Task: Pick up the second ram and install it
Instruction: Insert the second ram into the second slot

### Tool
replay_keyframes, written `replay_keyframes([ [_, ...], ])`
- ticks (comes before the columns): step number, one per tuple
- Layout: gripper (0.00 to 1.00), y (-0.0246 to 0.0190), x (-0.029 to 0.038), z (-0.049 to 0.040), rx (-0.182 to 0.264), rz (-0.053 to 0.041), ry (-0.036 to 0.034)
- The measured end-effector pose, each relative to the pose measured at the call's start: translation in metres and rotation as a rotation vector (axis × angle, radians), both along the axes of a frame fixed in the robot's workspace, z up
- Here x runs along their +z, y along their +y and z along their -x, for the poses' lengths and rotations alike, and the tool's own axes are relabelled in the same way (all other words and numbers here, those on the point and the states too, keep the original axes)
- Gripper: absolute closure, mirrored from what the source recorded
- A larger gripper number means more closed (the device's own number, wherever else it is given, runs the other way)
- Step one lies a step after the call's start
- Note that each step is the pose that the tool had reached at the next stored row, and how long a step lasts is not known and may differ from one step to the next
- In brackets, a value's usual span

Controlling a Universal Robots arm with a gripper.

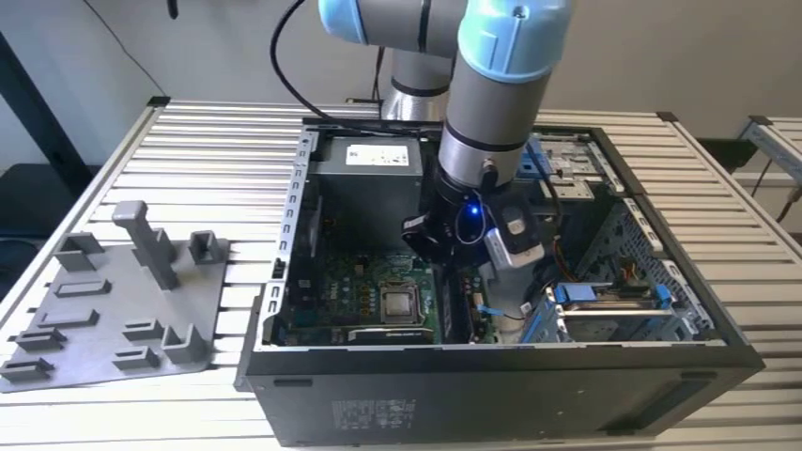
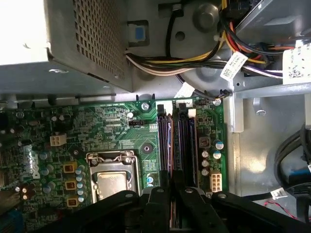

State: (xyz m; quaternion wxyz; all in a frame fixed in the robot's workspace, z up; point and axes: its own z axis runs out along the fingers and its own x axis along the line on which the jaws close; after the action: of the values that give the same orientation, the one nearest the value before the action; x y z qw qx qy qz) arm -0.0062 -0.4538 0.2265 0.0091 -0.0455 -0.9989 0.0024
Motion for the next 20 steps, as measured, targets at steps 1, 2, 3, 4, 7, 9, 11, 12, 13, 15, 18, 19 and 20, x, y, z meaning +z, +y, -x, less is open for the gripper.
replay_keyframes([
  [1,0.86,0.0,-0.0007,0.0,0.0,0.0,0.0],
  [2,0.86,0.0,-0.0014,0.0,0.0,0.0,0.0],
  [3,0.86,0.0,-0.002,0.0,0.0,0.0,-0.0001],
  [4,0.86,0.0,-0.0026,-0.0001,0.0,-0.0001,0.0],
  [7,0.86,0.0,-0.0046,0.0,0.0,0.0,0.0],
  [9,0.86,-0.0001,-0.0057,0.0,0.0,0.0002,0.0],
  [11,0.86,0.0,-0.0059,-0.0001,0.0,0.0004,0.0001],
  [12,0.86,0.0,-0.0062,-0.0001,0.0,0.0002,0.0],
  [13,0.86,0.0,-0.0068,-0.0001,0.0,-0.0002,-0.0001],
  [15,0.86,0.0,-0.0074,-0.0001,0.0,0.0001,0.0],
  [18,0.86,0.0,-0.0076,-0.0001,0.0,0.0002,0.0002],
  [19,0.86,0.0,-0.0077,-0.0003,0.0,0.0002,0.0003],
  [20,0.86,0.0001,-0.0077,-0.0005,0.0,0.0,0.0004],
])
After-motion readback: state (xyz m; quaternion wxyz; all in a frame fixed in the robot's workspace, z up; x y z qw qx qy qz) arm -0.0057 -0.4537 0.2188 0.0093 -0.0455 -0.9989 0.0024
